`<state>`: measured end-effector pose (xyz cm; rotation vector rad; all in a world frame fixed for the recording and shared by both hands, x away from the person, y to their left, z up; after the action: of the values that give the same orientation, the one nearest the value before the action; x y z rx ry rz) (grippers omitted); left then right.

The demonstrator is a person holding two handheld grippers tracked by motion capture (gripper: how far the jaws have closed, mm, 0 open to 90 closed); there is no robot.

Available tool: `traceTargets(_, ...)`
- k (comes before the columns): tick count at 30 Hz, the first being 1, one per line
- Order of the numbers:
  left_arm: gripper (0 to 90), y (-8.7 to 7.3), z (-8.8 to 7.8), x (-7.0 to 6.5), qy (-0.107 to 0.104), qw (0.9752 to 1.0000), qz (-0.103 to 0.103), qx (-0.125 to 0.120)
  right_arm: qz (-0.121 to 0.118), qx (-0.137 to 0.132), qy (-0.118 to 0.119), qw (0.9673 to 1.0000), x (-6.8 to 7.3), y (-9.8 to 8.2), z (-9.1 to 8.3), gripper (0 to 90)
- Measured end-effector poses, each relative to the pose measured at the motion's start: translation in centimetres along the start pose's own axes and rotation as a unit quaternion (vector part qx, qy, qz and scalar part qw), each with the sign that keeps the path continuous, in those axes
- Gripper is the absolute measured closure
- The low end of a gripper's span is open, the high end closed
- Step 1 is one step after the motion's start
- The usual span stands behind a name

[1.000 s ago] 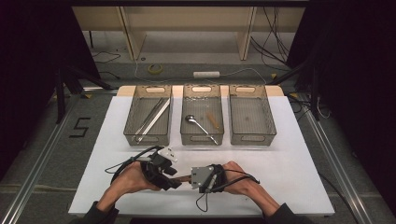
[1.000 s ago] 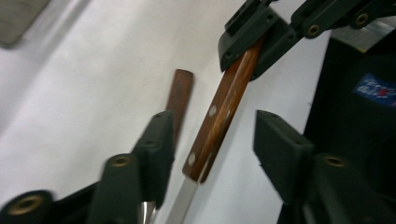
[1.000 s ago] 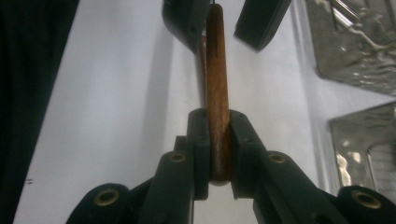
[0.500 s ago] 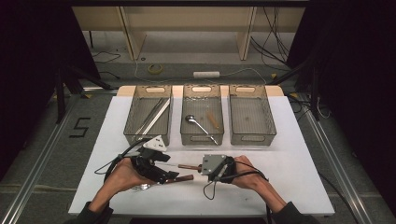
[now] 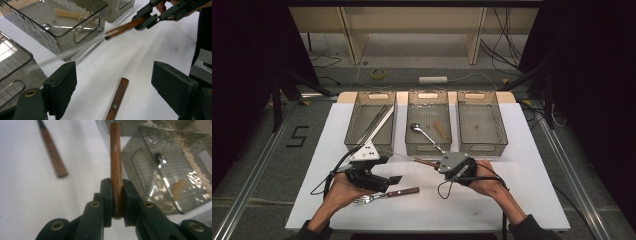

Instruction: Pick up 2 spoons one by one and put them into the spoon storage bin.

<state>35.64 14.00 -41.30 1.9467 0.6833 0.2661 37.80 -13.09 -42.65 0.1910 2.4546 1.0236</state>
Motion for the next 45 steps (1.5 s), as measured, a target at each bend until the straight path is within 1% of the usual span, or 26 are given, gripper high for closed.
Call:
traceTargets(2,19.0,-0.3,0.1,0.1,0.002,1.0000,0.001,0.001,0.007,-0.002,-0.011,0.9999,-0.5,-0.1,-0.3,81.3)
traceTargets(5,18.9,-0.7,0.1,0.2,0.007,1.0000,0.000,-0.004,0.017,-0.004,-0.026,0.9995,-1.1,-0.1,-0.9,81.3)
traceTargets(7,18.4,-0.9,0.1,0.3,0.015,0.9997,0.000,-0.018,0.023,-0.006,-0.037,0.9990,-1.6,-0.1,-1.4,81.3)
traceTargets(10,18.4,-1.3,0.1,0.5,0.017,0.9994,-0.010,-0.030,0.035,-0.014,-0.053,0.9979,-2.4,-0.1,-2.1,81.3)
traceTargets(13,18.2,-1.7,0.2,0.8,0.013,0.9992,-0.023,-0.029,0.047,-0.018,-0.072,0.9961,-3.2,-0.2,-2.9,81.3)
traceTargets(15,18.0,-2.0,0.3,0.9,0.016,0.9993,-0.023,-0.025,0.056,-0.023,-0.084,0.9946,-3.8,-0.3,-3.3,81.3)
traceTargets(18,17.9,-2.2,0.3,1.0,0.022,0.9991,-0.025,-0.028,0.070,-0.027,-0.105,0.9917,-4.8,-0.7,-3.9,81.3)
traceTargets(19,17.9,-2.3,0.3,1.0,0.024,0.9989,-0.026,-0.030,0.076,-0.030,-0.113,0.9902,-5.2,-0.8,-4.1,81.3)
traceTargets(24,17.7,-2.5,0.3,1.0,0.032,0.9984,-0.026,-0.037,0.103,-0.020,-0.149,0.9833,-6.9,-1.7,-4.6,81.2)
traceTargets(26,17.6,-2.5,0.2,1.0,0.034,0.9982,-0.026,-0.042,0.121,-0.017,-0.159,0.9797,-7.5,-2.1,-4.6,81.2)
traceTargets(27,17.6,-2.5,0.2,1.0,0.034,0.9982,-0.026,-0.043,0.126,-0.013,-0.164,0.9782,-7.8,-2.4,-4.6,81.3)
traceTargets(30,16.8,-2.6,0.3,0.9,0.038,0.9979,-0.027,-0.045,0.150,-0.003,-0.181,0.9720,-8.5,-3.0,-4.5,81.2)
traceTargets(33,16.8,-2.6,0.2,1.0,0.041,0.9976,-0.025,-0.049,0.164,0.007,-0.195,0.9669,-9.2,-3.4,-4.5,81.2)
traceTargets(34,16.7,-2.7,0.2,1.0,0.043,0.9975,-0.025,-0.050,0.165,0.009,-0.200,0.9658,-9.4,-3.6,-4.5,81.3)
traceTargets(35,16.6,-2.7,0.2,1.0,0.043,0.9975,-0.025,-0.050,0.172,0.013,-0.207,0.9630,-9.7,-3.7,-4.5,81.2)
traceTargets(37,16.3,-2.7,0.2,1.0,0.046,0.9973,-0.026,-0.051,0.176,0.018,-0.217,0.9599,-10.1,-3.9,-4.6,81.2)
traceTargets(41,16.1,-2.7,0.1,1.0,0.048,0.9970,-0.026,-0.055,0.195,0.028,-0.235,0.9518,-10.9,-4.3,-4.6,81.2)
traceTargets(43,16.1,-2.7,0.2,1.0,0.050,0.9970,-0.025,-0.055,0.195,0.039,-0.247,0.9485,-11.2,-4.5,-4.5,81.2)
traceTargets(44,16.1,-2.7,0.2,1.0,0.050,0.9970,-0.024,-0.054,0.198,0.043,-0.251,0.9466,-11.3,-4.6,-4.4,81.2)
traceTargets(45,16.1,-2.8,0.2,1.0,0.051,0.9970,-0.024,-0.054,0.200,0.048,-0.253,0.9453,-11.4,-4.8,-4.3,81.2)
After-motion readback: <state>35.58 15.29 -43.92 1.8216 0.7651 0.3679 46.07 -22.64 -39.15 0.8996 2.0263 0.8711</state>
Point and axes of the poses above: each handheld gripper's, and its own axes: z roughly forward along the jaws, y roughly out of its top, x roughly to its left, the point moved 2 cm from there along z, roughly forward along the jaws, and after that the axes turned 8 degrees about -x, right-handed, at the moved point
